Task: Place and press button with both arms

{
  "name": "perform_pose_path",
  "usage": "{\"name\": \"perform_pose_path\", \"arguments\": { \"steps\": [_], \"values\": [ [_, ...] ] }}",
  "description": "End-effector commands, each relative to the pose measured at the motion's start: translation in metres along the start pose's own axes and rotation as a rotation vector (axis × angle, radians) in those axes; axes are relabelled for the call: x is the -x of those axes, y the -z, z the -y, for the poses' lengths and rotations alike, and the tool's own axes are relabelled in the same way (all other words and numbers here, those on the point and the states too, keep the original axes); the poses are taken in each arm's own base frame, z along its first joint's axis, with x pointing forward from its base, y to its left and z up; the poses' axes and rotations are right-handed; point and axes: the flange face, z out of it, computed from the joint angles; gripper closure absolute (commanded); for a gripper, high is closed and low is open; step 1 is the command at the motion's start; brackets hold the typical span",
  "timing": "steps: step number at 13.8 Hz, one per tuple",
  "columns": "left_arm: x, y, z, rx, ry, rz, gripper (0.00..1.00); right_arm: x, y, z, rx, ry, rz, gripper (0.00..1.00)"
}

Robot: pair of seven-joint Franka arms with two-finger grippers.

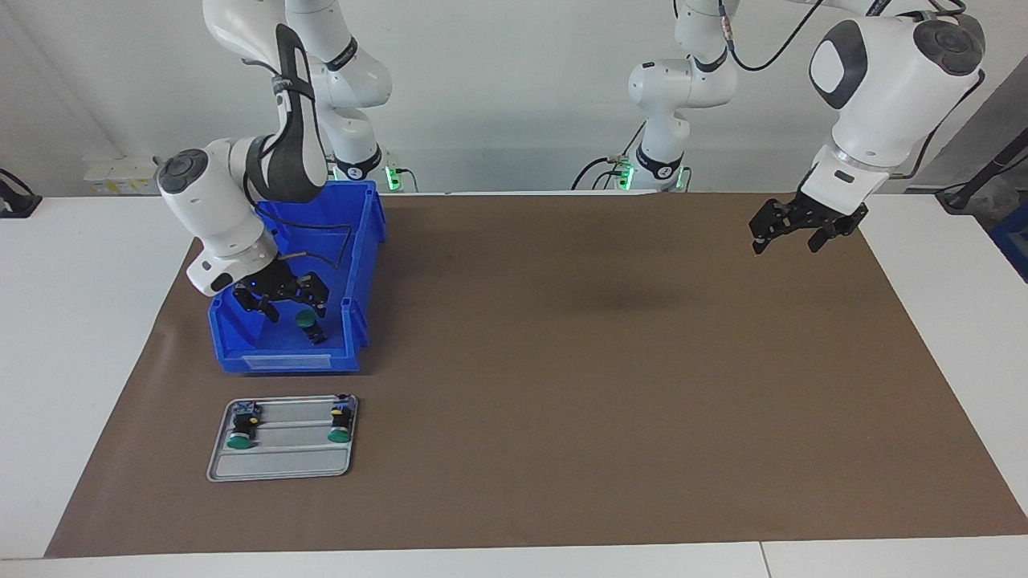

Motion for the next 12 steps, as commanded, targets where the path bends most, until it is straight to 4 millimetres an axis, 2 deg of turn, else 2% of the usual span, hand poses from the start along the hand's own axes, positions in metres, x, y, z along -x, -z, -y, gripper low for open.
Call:
{"name": "perform_pose_path", "arguments": {
  "steps": [1, 2, 3, 5, 8, 12],
  "values": [
    [0.007, 0.001, 0.002, -0.010, 0.004, -0.013, 0.00, 0.007, 0.052, 0.019, 0.056, -0.038, 0.016, 0.03],
    [0.007, 0.001, 0.002, -0.010, 0.004, -0.015, 0.00, 0.008, 0.070, 0.023, 0.067, -0.063, 0.032, 0.03],
    [0.007, 0.001, 0.002, -0.010, 0.004, -0.013, 0.00, 0.009, 0.086, 0.037, 0.068, -0.059, 0.044, 0.02],
    [0.007, 0.001, 0.002, -0.010, 0.004, -0.013, 0.00, 0.011, 0.121, 0.046, 0.068, -0.121, 0.033, 0.00],
    [0.007, 0.001, 0.002, -0.010, 0.004, -0.015, 0.00, -0.001, 0.174, 0.049, 0.110, -0.123, 0.031, 0.00],
    [0.007, 0.001, 0.002, -0.010, 0.004, -0.015, 0.00, -0.021, 0.226, 0.051, 0.136, -0.123, 0.059, 0.00]
  ]
}}
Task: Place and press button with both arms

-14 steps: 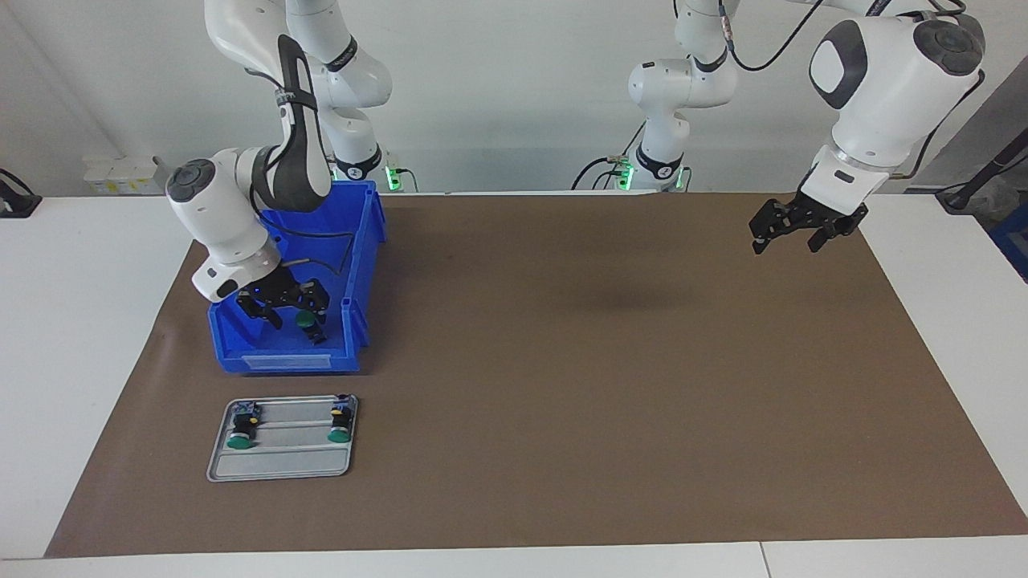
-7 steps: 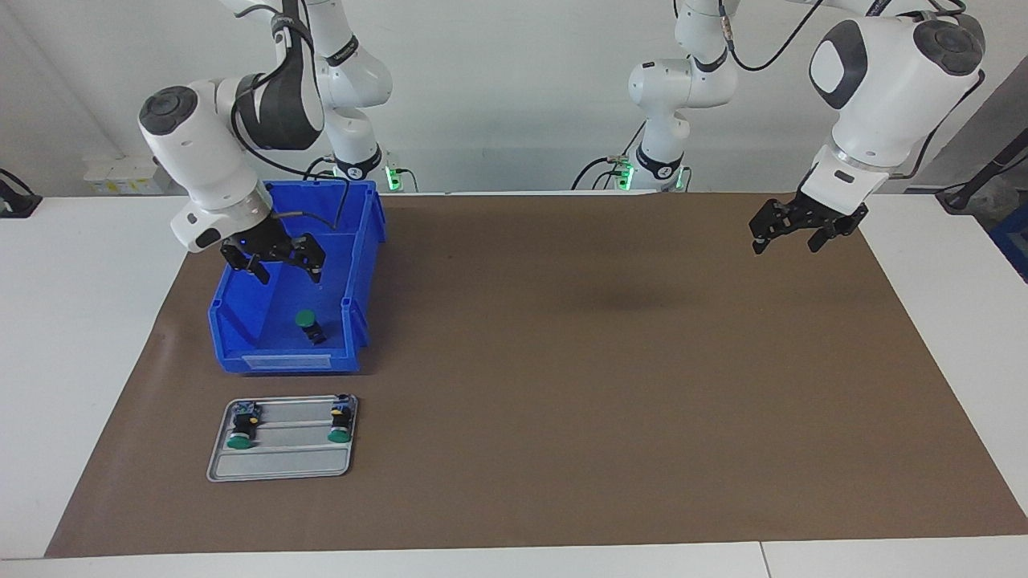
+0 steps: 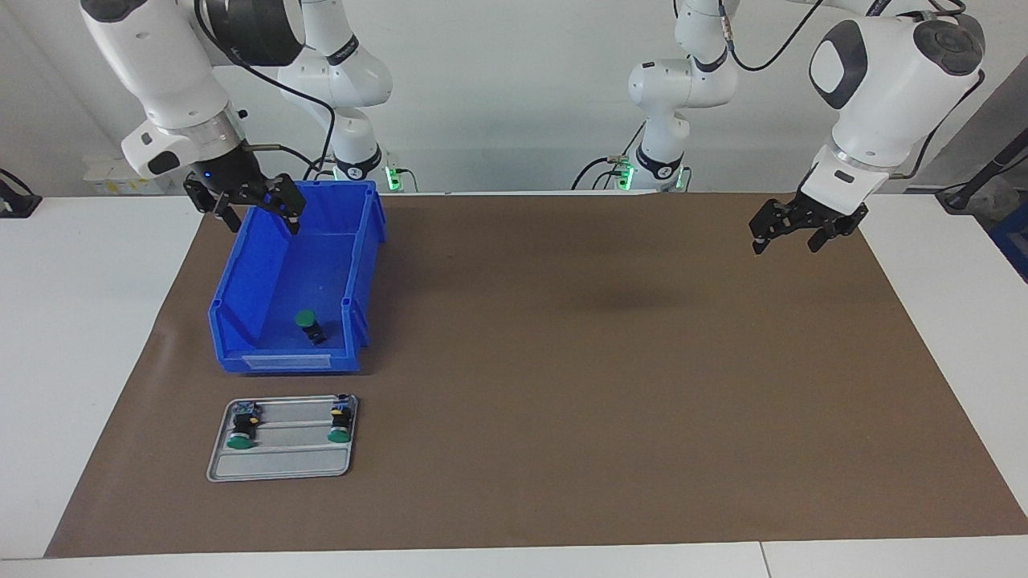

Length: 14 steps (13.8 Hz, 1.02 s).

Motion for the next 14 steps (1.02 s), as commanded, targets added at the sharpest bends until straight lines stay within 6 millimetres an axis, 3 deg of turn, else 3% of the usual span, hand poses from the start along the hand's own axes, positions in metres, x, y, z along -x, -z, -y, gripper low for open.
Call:
{"name": "perform_pose_path", "arguments": {
  "steps": [1, 14],
  "values": [
    [0.007, 0.001, 0.002, -0.010, 0.004, -0.015, 0.00, -0.021, 0.024, 0.000, 0.030, -0.014, 0.021, 0.00],
    [0.007, 0.001, 0.002, -0.010, 0.004, -0.015, 0.00, -0.010, 0.010, 0.011, 0.045, 0.015, 0.051, 0.00]
  ]
}}
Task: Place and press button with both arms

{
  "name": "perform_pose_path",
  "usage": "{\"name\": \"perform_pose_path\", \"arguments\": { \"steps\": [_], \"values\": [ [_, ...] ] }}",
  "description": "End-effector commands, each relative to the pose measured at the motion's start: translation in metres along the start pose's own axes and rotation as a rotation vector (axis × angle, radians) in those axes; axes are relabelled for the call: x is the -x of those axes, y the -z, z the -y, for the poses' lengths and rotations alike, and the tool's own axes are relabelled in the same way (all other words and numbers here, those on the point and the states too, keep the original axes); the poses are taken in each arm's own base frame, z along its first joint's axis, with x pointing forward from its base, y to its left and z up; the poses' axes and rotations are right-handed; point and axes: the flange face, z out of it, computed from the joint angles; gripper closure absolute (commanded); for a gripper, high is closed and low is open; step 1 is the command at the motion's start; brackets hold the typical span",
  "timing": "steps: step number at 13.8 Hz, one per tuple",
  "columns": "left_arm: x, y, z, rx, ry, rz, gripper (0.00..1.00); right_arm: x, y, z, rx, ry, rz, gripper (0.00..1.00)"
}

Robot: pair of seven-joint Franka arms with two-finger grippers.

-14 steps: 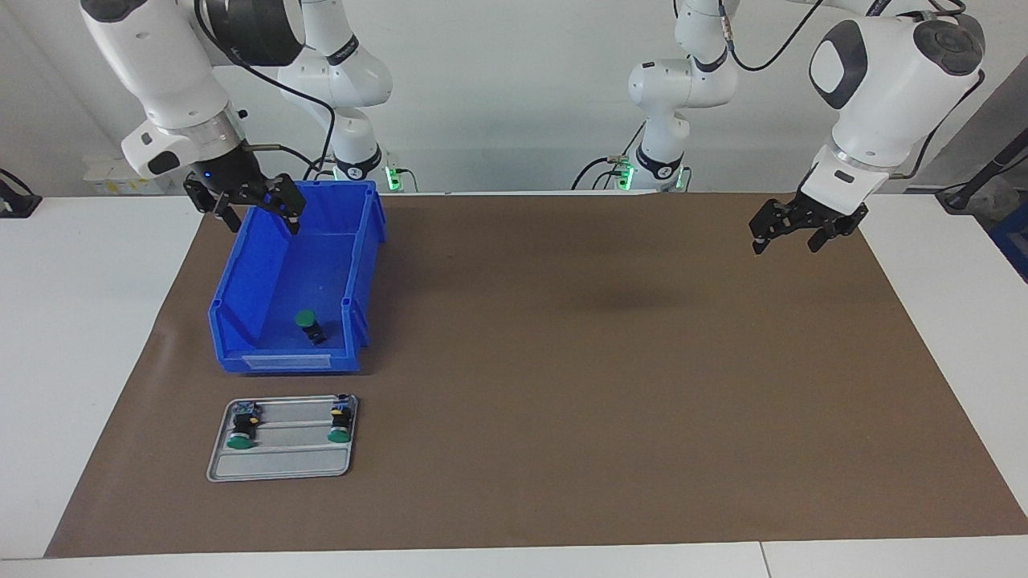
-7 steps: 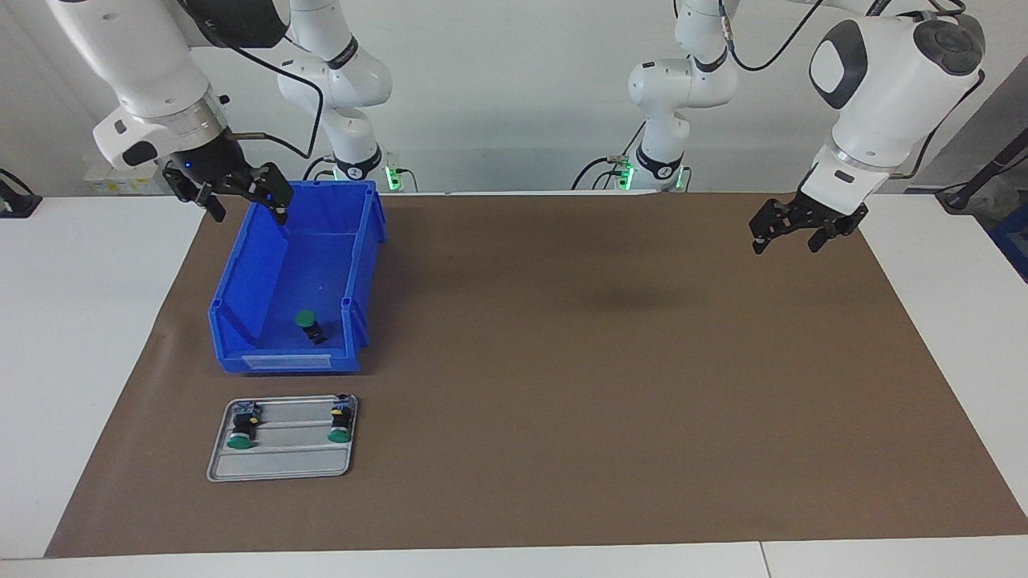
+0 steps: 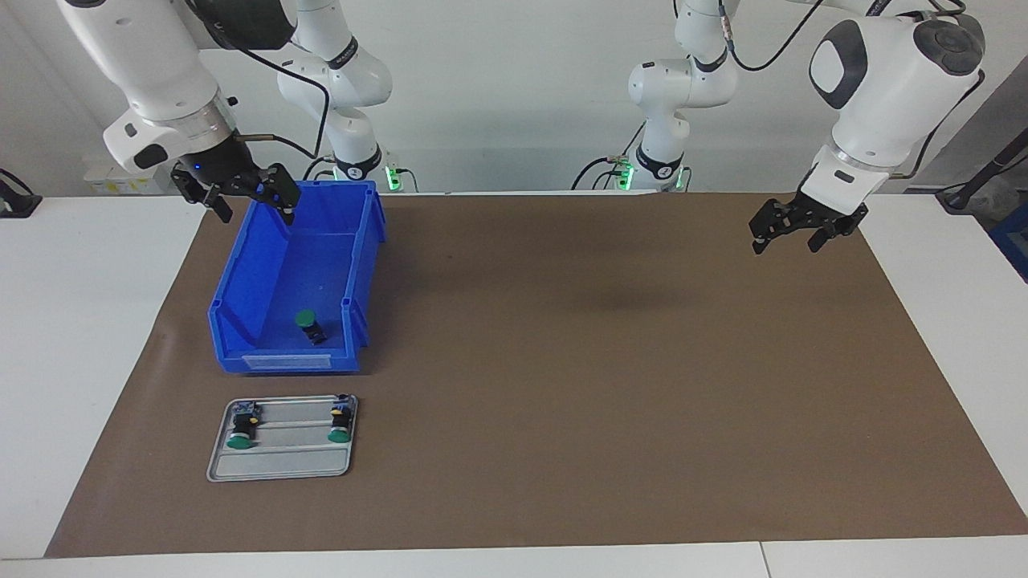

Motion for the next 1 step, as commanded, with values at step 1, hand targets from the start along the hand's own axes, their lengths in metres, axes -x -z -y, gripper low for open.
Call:
{"name": "perform_pose_path", "arguments": {
  "steps": [1],
  "values": [
    [0.0070, 0.0003, 0.0017, -0.011, 0.004, -0.012, 0.00, 0.0025, -0.0008, 0.0019, 0.029, -0.001, -0.004, 0.00]
  ]
}}
